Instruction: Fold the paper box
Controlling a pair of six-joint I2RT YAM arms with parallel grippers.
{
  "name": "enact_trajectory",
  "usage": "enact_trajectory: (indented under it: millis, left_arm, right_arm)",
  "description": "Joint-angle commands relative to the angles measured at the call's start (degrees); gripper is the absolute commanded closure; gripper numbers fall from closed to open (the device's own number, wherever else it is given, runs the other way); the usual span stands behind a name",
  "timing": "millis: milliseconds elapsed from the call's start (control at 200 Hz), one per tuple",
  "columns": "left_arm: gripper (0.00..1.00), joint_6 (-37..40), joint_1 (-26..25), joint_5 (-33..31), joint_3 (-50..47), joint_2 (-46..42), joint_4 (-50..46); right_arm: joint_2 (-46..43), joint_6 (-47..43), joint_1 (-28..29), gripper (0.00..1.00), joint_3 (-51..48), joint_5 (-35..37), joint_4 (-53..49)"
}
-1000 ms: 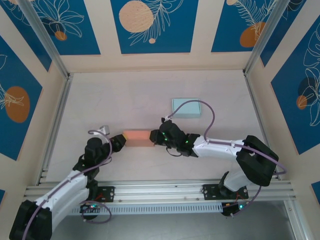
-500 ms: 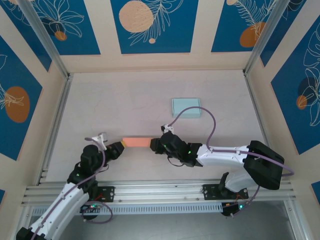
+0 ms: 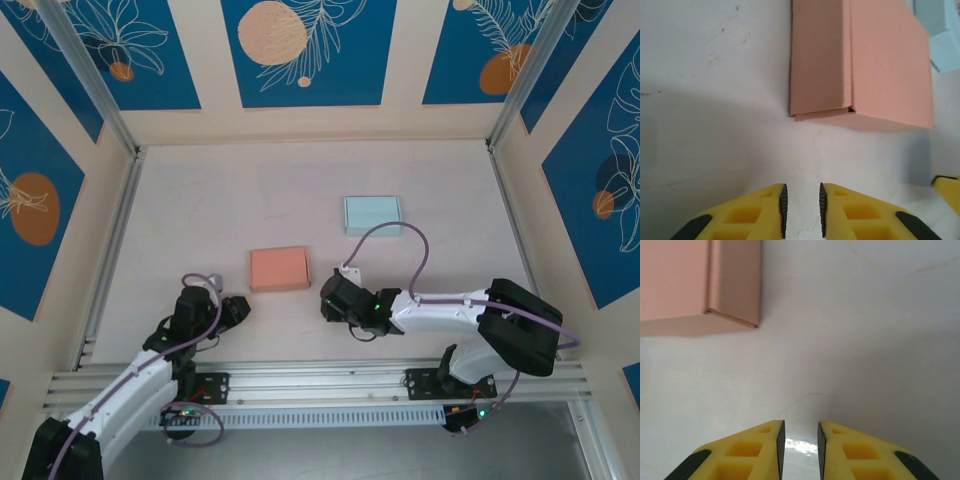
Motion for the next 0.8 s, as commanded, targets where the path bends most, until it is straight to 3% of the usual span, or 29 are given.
enact_trajectory:
  millis: [0, 340, 610, 795]
  left_arm:
    - [0.74, 3.2, -0.4, -1.1, 3.3, 5.6, 1.2]
    - [0.75, 8.5, -1.6, -2.2, 10.5, 28.5, 13.1]
    - [0.75, 11.7, -1.6, -7.7, 17.5, 39.8, 20.6]
    - [0.75, 15.4, -1.3, -10.5, 26.7, 47.6, 20.6]
  right_arm:
    - [2.4, -0.9, 1.2, 0.73, 6.2, 1.7, -4.6]
    - [15.9, -3.0, -0.8, 0.73, 15.3, -3.6, -3.5]
    - [21.5, -9.1, -8.1, 0.73, 20.8, -9.2, 0.9]
    - [25.3, -13.2, -13.0, 0.74, 27.4, -11.9, -0.9]
